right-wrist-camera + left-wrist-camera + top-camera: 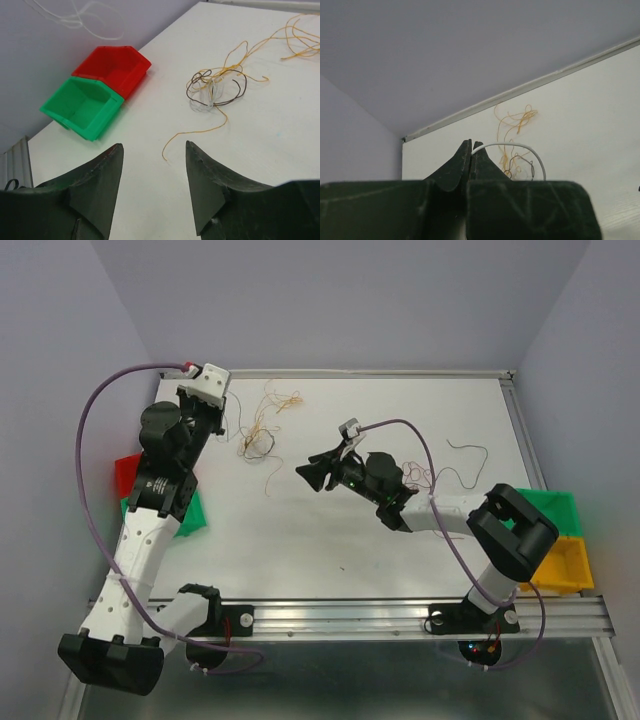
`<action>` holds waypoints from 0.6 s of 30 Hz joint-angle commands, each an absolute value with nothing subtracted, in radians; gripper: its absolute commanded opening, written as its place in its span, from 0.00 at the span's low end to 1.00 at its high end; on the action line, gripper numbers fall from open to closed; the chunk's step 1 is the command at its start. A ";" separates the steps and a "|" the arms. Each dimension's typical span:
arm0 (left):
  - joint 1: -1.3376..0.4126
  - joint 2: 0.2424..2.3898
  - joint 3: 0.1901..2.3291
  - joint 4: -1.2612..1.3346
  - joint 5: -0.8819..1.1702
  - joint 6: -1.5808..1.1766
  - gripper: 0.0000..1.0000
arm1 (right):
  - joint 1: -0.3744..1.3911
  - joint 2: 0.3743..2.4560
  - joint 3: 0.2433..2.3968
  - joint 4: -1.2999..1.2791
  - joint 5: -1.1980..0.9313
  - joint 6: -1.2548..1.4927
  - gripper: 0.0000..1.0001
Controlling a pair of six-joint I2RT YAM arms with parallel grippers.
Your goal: Untangle the cables
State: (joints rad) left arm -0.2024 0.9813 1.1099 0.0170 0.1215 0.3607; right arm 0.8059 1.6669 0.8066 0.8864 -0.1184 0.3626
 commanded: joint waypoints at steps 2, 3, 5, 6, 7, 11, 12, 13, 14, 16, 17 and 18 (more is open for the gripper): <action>-0.181 0.950 1.048 0.012 -0.037 0.436 0.00 | 0.805 1.655 0.865 0.986 -0.155 0.356 0.59; -0.173 0.946 1.039 0.018 -0.038 0.437 0.00 | 0.805 1.654 0.862 0.989 -0.150 0.356 0.59; -0.144 0.934 1.002 0.047 -0.037 0.440 0.00 | 0.805 1.651 0.858 0.989 -0.149 0.351 0.59; -0.137 0.931 0.993 0.057 -0.044 0.442 0.00 | 0.805 1.649 0.853 0.992 -0.149 0.351 0.59; -0.118 0.931 0.974 0.072 -0.048 0.445 0.00 | 0.805 1.648 0.853 0.992 -0.150 0.347 0.59; -0.060 0.940 0.948 0.103 -0.040 0.443 0.00 | 0.805 1.643 0.845 0.994 -0.147 0.339 0.59; -0.043 0.945 0.943 0.110 -0.037 0.442 0.00 | 0.804 1.641 0.845 0.993 -0.147 0.337 0.59; -0.029 0.949 0.933 0.132 -0.034 0.443 0.00 | 0.805 1.640 0.842 0.994 -0.149 0.337 0.59; -0.015 0.954 0.928 0.144 -0.032 0.442 0.00 | 0.805 1.638 0.839 0.994 -0.150 0.337 0.59; 0.044 0.963 0.914 0.175 -0.015 0.445 0.00 | 0.805 1.638 0.836 0.996 -0.150 0.336 0.59; 0.067 0.969 0.913 0.179 -0.006 0.445 0.00 | 0.804 1.638 0.836 0.996 -0.149 0.334 0.59; 0.089 0.974 0.911 0.186 -0.005 0.443 0.00 | 0.805 1.640 0.836 0.997 -0.150 0.333 0.59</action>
